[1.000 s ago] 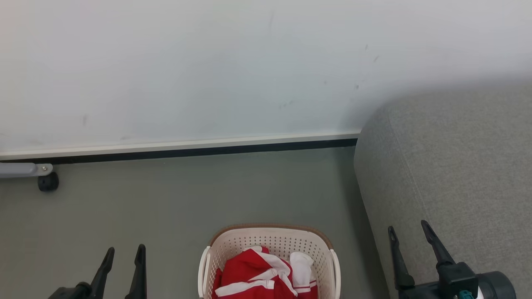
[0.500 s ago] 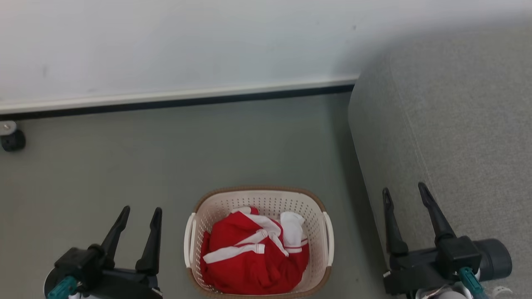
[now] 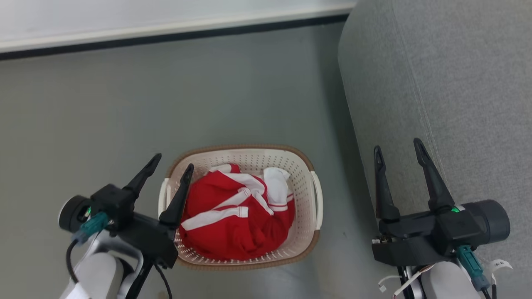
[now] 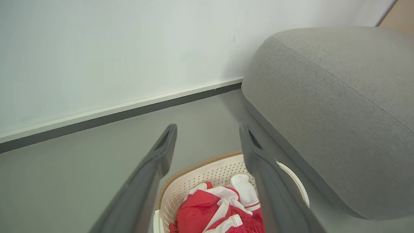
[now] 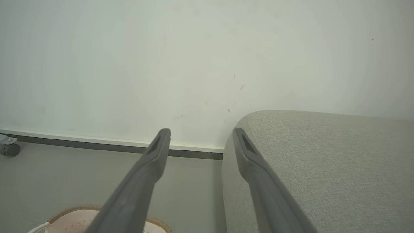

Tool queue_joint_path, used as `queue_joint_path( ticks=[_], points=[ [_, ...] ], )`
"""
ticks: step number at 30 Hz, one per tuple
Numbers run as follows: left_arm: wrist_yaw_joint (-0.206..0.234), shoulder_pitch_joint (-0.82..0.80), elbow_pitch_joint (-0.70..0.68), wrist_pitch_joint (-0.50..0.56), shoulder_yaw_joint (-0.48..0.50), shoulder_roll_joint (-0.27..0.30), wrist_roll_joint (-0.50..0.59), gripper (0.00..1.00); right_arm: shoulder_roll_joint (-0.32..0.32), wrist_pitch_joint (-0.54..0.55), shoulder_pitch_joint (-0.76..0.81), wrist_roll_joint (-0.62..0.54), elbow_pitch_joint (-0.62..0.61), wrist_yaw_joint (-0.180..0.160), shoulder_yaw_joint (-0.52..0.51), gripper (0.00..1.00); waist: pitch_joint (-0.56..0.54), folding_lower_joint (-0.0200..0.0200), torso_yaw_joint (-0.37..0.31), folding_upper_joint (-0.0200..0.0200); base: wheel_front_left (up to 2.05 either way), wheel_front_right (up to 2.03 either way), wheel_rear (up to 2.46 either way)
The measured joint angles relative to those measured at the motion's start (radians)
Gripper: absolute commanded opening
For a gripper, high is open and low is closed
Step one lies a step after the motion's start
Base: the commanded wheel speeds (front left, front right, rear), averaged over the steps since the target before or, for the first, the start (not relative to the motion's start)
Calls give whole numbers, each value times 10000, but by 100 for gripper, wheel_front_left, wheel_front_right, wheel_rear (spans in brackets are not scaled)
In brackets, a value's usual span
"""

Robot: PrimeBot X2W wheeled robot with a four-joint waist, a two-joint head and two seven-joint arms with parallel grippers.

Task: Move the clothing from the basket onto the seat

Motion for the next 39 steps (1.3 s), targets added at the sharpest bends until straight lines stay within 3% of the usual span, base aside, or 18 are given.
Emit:
queue_joint_path(
  ticks=[7,18,26,39],
  points=[
    [-4,-1076,299,840,-809,247,566,100,25,0,-380,-84,-330,-2,67,100,1002,0,-418,0,0,0,0],
    [-15,-2038,1116,2044,-1532,803,1039,100,23,-2,-680,1304,-1244,-2,370,100,2621,-1,-1101,1,0,0,0],
    [-17,-2445,1835,2533,-2096,1047,984,100,29,-2,-777,1576,-1476,-2,219,100,3703,-2,-1583,0,0,0,0],
    [-17,-2759,2663,3175,-2671,1062,491,100,48,-2,-754,1843,-1599,-2,288,100,4143,-3,-1972,0,0,0,0]
  ],
)
